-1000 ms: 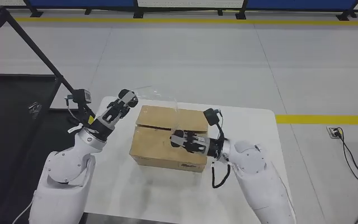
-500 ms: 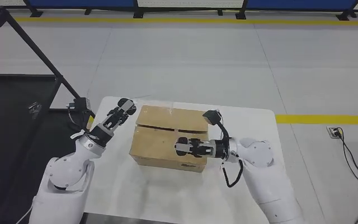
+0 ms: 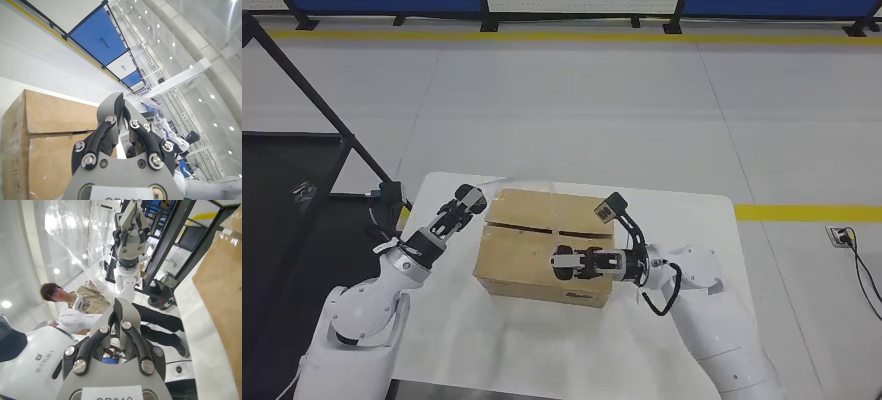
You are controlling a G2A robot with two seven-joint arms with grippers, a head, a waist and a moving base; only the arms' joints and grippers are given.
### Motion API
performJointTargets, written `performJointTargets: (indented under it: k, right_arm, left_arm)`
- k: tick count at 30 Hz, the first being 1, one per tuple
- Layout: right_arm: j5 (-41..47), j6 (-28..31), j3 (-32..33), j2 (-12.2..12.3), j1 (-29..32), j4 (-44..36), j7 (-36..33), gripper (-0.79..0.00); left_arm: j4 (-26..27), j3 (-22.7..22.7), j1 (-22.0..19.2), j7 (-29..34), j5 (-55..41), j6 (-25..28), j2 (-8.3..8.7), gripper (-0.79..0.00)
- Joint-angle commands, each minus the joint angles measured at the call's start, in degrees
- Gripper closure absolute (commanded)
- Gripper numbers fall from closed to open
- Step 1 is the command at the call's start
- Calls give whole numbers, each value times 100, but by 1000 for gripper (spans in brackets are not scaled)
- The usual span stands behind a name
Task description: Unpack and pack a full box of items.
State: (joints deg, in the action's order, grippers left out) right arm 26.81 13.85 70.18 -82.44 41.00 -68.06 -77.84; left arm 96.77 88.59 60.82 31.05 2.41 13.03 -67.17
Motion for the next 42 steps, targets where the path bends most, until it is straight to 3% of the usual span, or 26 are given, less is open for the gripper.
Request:
performJointTargets:
  k: [1, 7, 12, 25, 30, 38, 42]
  right_arm:
    - [405, -503, -9, 5, -115, 242, -238, 0]
    - [1009, -1460, -108, -2, -361, 777, -496, 0]
    - [725, -2158, -264, 37, -461, 1015, -265, 0]
    - [725, -2179, -268, 41, -406, 936, -132, 0]
    - [993, -2610, -339, 38, -308, 680, 53, 0]
    - [1600, -3688, -505, 32, -411, 834, -341, 0]
    - [2377, -4046, -902, 48, -474, 927, 15, 0]
  left_arm:
    - [22, 29, 43, 149, 252, -41, 30, 0]
    - [35, 102, 189, 542, 686, -113, 103, 0]
    - [-31, 135, 260, 601, 1066, -265, 147, 0]
    - [-261, 85, 126, 592, 1357, -656, 188, 0]
    - [-281, 92, 150, 481, 1381, -678, 188, 0]
    - [-753, -27, -242, 1106, 1470, -461, 247, 0]
    - [-990, -139, -506, 1395, 1521, -405, 272, 0]
